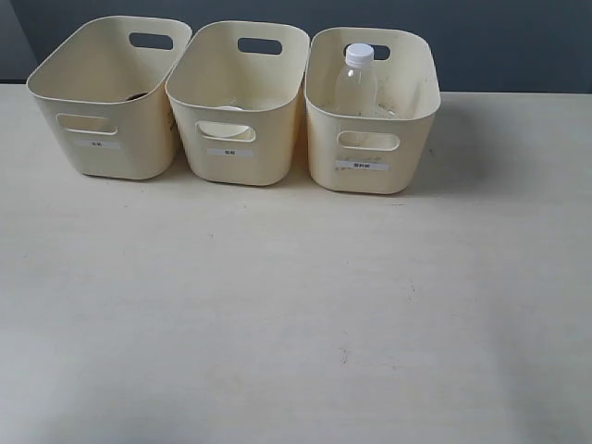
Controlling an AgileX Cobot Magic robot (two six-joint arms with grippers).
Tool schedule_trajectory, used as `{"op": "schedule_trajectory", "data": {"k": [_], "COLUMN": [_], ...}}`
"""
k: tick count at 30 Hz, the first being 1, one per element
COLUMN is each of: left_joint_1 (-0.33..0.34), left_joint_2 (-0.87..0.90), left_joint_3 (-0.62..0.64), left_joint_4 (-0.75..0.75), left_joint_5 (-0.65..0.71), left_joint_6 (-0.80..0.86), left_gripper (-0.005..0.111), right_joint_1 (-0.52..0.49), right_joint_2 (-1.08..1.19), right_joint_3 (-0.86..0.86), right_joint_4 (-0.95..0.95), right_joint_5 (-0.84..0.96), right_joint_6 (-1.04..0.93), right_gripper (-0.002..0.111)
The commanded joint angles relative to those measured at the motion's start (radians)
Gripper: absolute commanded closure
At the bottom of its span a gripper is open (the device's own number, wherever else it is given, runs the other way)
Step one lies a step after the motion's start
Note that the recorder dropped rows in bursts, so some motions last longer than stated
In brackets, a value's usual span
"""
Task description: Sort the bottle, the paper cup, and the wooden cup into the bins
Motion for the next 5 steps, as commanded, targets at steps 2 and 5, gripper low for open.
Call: {"op": "schedule_trajectory", "data": {"k": [2, 5], "left_joint_1": [-0.004, -0.004], "left_joint_2": [0.005, 0.005], "left_joint_3": [-0.005, -0.005], "left_joint_4": [-0.002, -0.002], "left_joint_5": [-0.005, -0.005], "left_joint_6": [-0.002, -0.002], "left_gripper": [0.107, 0.107], "right_joint_1": [-0.006, -0.006], "right_joint_2": [-0.005, -0.005], "right_joint_3": [0.004, 0.004], "right_joint_4": [-0.001, -0.001], "right_joint_5": [0.006, 0.006], "right_joint_6": [0.001, 0.001], "right_gripper": [0.109, 0.109]}}
